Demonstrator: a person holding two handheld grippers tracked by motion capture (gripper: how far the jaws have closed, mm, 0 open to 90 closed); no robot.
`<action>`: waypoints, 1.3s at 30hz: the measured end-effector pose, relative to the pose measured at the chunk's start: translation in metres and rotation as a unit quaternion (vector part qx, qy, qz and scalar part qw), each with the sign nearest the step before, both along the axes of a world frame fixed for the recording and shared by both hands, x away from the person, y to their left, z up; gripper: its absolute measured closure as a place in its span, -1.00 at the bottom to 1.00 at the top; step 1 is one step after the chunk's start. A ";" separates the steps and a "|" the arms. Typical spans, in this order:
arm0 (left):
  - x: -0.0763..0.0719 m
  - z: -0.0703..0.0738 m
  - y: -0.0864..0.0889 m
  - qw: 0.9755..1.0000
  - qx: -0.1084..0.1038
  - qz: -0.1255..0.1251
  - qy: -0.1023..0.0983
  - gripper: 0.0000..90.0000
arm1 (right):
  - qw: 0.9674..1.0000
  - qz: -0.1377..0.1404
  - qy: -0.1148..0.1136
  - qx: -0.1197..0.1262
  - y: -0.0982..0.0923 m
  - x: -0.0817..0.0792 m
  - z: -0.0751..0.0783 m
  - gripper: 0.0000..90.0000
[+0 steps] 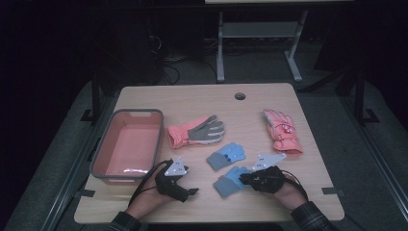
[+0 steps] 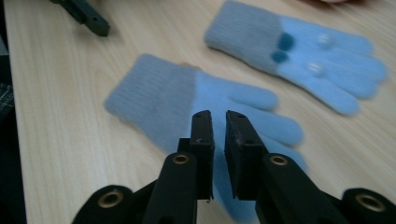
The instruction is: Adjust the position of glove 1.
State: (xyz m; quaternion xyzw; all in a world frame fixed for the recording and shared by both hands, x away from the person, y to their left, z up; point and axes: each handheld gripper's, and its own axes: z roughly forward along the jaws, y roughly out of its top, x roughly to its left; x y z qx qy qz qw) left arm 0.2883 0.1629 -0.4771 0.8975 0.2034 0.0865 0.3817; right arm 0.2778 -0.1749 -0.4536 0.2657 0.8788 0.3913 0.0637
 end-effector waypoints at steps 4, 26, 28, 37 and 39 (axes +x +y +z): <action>0.000 0.000 0.000 1.000 -0.001 0.000 0.000 -0.72 | 1.000 -0.026 -0.002 0.004 -0.019 0.000 0.002 0.57; -0.002 0.002 -0.003 1.000 0.006 0.022 0.009 -0.71 | 0.990 -0.138 -0.023 -0.018 -0.083 -0.001 -0.024 -0.63; 0.000 0.005 -0.003 0.999 0.006 0.028 0.023 -0.71 | 0.989 -0.141 -0.022 -0.020 -0.083 0.000 -0.027 -0.67; 0.004 0.015 -0.010 0.999 -0.007 0.028 0.046 -0.68 | 0.989 -0.142 -0.021 -0.020 -0.083 0.000 -0.028 -0.70; 0.007 0.019 -0.013 0.999 -0.007 0.026 0.047 -0.67 | 0.989 -0.142 -0.019 -0.019 -0.083 0.000 -0.028 -0.70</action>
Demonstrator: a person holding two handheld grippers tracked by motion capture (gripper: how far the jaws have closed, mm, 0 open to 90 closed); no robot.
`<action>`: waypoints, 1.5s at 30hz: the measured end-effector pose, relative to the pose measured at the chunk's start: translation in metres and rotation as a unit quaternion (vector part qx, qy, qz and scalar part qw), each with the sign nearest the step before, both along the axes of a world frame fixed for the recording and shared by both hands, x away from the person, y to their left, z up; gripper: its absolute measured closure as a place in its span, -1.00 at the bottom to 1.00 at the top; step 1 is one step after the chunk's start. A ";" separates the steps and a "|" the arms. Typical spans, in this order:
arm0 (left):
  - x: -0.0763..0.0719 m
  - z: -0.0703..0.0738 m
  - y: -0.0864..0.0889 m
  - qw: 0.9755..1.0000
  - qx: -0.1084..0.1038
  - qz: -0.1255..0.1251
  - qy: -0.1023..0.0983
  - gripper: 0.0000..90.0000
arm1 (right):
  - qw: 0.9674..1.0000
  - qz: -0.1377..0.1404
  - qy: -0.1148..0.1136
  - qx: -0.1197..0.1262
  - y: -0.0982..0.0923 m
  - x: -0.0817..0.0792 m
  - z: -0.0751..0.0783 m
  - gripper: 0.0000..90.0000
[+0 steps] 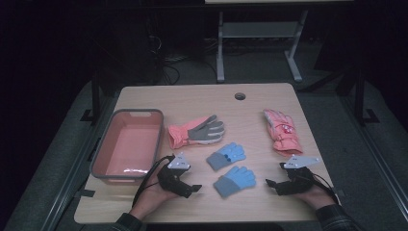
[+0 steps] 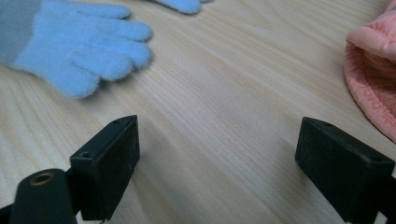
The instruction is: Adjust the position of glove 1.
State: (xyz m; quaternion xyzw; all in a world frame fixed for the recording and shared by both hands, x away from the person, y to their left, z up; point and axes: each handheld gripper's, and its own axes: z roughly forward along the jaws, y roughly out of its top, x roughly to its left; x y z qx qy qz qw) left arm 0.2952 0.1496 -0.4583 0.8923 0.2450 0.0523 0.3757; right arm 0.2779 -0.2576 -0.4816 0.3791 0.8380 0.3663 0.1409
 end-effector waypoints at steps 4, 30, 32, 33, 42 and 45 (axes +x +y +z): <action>0.005 0.007 -0.006 1.000 -0.009 0.001 -0.001 -0.56 | 1.000 0.000 0.000 0.000 0.000 0.000 0.000 -0.71; 0.065 0.024 -0.057 1.000 -0.012 -0.004 -0.004 0.19 | 1.000 0.002 -0.004 -0.001 0.000 0.001 0.000 -0.70; 0.069 0.022 -0.062 1.000 -0.014 -0.005 -0.001 0.20 | 1.000 -0.001 -0.004 -0.001 0.000 0.001 0.000 -0.70; 0.072 0.021 -0.064 1.000 -0.012 -0.007 0.000 0.20 | 1.000 -0.002 -0.004 -0.001 0.000 0.001 0.000 -0.70; 0.082 0.008 -0.084 1.000 -0.002 -0.011 0.002 0.26 | 1.000 -0.005 -0.003 -0.002 0.000 0.002 0.000 -0.70; 0.083 0.003 -0.087 1.000 0.011 -0.019 0.007 0.29 | 1.000 -0.005 -0.004 -0.002 0.000 0.002 0.000 -0.70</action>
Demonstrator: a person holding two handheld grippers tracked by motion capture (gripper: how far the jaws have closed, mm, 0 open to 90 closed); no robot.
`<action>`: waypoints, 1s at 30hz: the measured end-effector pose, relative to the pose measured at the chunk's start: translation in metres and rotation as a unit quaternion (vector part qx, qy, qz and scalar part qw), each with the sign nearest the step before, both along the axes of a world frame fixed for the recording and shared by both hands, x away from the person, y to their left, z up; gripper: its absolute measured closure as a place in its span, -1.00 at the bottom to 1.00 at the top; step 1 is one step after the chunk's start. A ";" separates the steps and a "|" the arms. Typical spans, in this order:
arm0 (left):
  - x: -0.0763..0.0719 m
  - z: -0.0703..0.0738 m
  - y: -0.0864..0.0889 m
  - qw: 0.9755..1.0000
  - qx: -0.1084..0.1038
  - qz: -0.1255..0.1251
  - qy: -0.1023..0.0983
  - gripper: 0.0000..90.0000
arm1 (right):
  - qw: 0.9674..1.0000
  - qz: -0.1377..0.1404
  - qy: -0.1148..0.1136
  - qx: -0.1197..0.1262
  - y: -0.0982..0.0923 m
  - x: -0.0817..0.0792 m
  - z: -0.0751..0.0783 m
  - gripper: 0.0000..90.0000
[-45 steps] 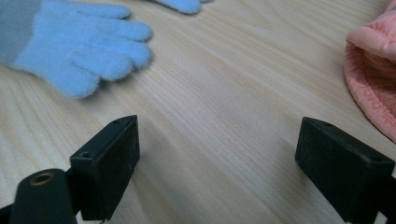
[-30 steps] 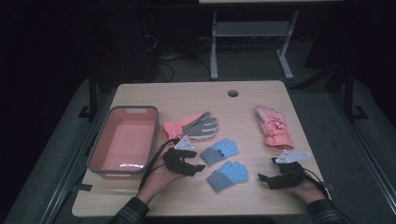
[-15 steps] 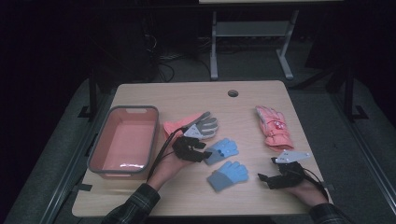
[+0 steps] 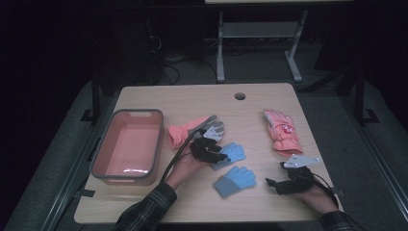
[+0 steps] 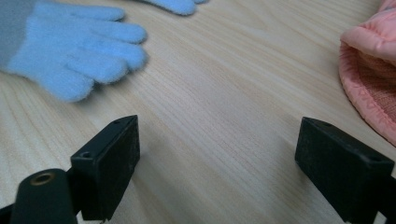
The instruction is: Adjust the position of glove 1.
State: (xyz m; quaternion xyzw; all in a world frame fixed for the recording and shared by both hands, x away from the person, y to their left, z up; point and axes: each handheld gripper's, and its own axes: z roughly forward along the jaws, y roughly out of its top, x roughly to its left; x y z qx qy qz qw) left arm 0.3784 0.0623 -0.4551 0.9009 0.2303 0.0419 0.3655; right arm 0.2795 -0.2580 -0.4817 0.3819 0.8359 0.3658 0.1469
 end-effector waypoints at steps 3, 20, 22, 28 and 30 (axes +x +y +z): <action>0.000 -0.003 -0.001 1.000 0.005 -0.001 -0.002 0.30 | 1.000 0.000 0.000 0.000 0.000 0.000 0.000 -0.70; -0.005 -0.003 -0.006 1.000 0.026 -0.013 -0.003 0.91 | 1.000 0.000 0.000 0.000 0.000 0.000 0.000 -0.70; -0.006 0.000 -0.004 1.000 0.012 -0.010 0.004 0.92 | 1.000 0.000 0.000 0.000 0.000 0.000 0.000 -0.70; -0.014 0.017 0.003 0.999 -0.027 -0.012 0.019 0.94 | 1.000 0.000 0.000 0.000 0.000 0.000 0.000 -0.70; -0.018 0.021 0.005 0.999 -0.030 -0.017 0.020 0.94 | 1.000 0.000 0.000 0.000 0.000 0.000 0.000 -0.70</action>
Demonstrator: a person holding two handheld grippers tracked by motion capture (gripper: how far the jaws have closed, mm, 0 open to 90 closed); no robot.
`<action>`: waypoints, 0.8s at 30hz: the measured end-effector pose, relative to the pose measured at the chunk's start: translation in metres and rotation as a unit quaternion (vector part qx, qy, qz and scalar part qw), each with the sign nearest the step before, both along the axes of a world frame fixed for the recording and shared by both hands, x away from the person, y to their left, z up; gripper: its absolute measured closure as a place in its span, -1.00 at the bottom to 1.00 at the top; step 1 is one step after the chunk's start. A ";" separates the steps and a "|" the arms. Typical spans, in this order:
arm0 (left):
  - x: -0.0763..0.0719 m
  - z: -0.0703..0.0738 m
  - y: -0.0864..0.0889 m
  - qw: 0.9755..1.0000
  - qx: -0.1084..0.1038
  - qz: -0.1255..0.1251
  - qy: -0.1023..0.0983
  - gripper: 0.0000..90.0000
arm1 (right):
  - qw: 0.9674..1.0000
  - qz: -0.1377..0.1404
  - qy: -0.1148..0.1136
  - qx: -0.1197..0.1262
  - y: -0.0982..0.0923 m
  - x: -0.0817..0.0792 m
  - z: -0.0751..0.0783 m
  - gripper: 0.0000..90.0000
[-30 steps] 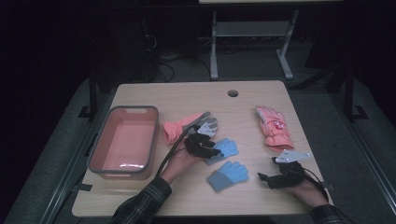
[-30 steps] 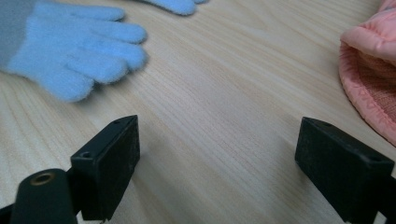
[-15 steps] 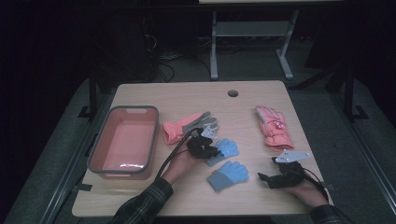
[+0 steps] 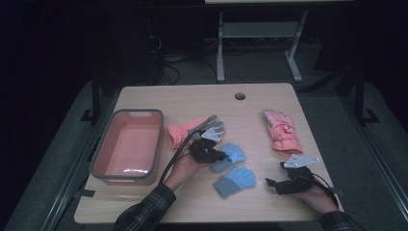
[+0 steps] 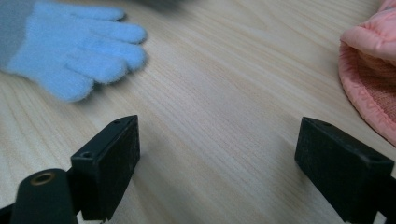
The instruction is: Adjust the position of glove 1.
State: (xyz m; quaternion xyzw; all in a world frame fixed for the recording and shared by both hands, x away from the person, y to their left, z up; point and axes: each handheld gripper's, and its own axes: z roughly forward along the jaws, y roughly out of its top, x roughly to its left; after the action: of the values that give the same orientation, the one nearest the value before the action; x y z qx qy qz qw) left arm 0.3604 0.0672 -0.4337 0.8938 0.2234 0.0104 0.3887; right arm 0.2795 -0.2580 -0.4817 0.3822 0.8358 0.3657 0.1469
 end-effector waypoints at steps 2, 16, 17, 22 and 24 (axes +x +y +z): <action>-0.006 0.004 0.001 1.000 -0.011 -0.003 0.005 0.94 | 1.000 0.000 0.000 0.000 0.000 0.000 0.000 -0.70; -0.044 0.009 -0.009 0.999 -0.025 -0.043 0.016 0.94 | 1.000 0.001 0.001 -0.001 0.000 0.000 0.000 -0.70; -0.045 0.008 -0.010 0.999 -0.023 -0.047 0.014 0.94 | 1.000 0.000 0.001 -0.001 0.000 0.000 0.000 -0.70; -0.049 0.005 -0.014 0.998 -0.017 -0.058 0.017 0.94 | 1.000 0.000 0.001 -0.001 0.000 0.000 0.000 -0.70; -0.050 0.003 -0.016 0.998 -0.016 -0.061 0.018 0.94 | 1.000 0.000 0.001 -0.001 0.000 0.000 0.000 -0.70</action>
State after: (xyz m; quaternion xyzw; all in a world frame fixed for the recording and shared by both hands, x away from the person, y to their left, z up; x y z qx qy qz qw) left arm 0.3109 0.0507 -0.4303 0.8992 0.1761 -0.0332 0.3991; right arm 0.2795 -0.2582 -0.4816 0.3820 0.8364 0.3649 0.1464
